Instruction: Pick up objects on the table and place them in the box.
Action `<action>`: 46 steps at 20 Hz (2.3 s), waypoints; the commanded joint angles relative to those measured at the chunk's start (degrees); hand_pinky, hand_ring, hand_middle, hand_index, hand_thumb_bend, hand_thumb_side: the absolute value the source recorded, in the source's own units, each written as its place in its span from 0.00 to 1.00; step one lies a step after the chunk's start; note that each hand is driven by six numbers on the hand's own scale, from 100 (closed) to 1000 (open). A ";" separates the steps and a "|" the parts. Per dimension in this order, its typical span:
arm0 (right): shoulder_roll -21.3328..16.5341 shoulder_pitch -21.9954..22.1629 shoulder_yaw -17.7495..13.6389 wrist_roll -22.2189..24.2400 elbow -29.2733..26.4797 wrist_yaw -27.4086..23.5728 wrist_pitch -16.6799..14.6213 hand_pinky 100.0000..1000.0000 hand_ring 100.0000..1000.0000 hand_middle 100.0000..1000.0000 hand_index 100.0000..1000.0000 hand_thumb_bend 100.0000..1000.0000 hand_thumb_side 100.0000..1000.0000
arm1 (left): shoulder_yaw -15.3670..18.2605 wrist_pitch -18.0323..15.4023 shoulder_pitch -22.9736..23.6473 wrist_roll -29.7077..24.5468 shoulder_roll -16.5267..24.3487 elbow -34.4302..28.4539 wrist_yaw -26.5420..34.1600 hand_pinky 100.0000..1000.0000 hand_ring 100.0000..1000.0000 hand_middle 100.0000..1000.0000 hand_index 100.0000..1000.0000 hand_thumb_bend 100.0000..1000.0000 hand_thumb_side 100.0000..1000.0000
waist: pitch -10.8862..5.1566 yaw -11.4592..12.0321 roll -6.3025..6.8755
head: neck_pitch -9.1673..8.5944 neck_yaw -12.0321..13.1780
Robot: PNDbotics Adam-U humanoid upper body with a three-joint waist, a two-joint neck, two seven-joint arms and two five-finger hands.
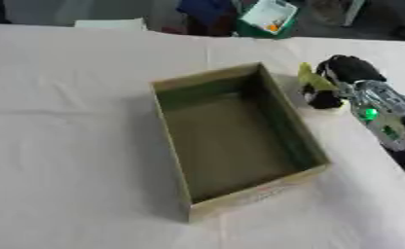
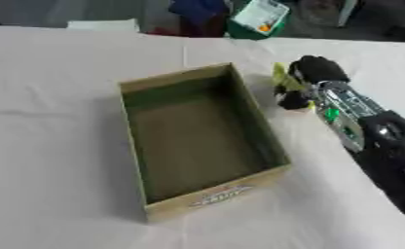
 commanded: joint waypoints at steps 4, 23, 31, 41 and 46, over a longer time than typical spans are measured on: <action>-1.87 -0.20 -0.58 -4.92 -3.32 0.20 1.23 0.51 0.50 0.49 0.51 0.00 0.43 | 0.04 0.05 -0.40 -0.25 0.65 -1.12 -0.22 0.32 0.38 0.48 0.61 0.00 0.46 | -1.53 -0.20 0.05 | -0.61 0.08; -11.73 3.42 -1.78 -1.80 -42.59 -5.14 3.82 0.50 0.47 0.48 0.44 0.00 0.50 | 0.12 0.55 -0.17 -0.62 1.43 -1.12 0.07 0.32 0.38 0.48 0.60 0.00 0.43 | -2.98 -0.72 -0.29 | -0.14 0.72; -8.00 -3.49 3.92 0.80 -42.94 -9.12 -3.44 0.51 0.48 0.49 0.46 0.00 0.52 | 0.04 0.93 -0.14 -0.90 1.57 -1.12 0.18 0.32 0.38 0.48 0.60 0.00 0.43 | -3.47 -0.35 -0.59 | -0.17 0.71; -3.45 -4.60 11.58 8.58 -42.94 -9.26 -4.39 0.54 0.52 0.52 0.54 0.00 0.47 | -0.14 0.83 -0.11 -1.35 1.25 -1.12 0.13 0.32 0.38 0.48 0.60 0.00 0.43 | -3.13 0.00 -0.42 | 0.07 0.23; -2.70 -4.07 14.44 12.27 -42.94 -10.20 -4.03 0.54 0.54 0.53 0.56 0.00 0.46 | -0.22 0.78 -0.10 -1.52 1.07 -1.12 0.05 0.32 0.38 0.48 0.60 0.00 0.43 | -2.88 0.11 -0.28 | 0.05 0.07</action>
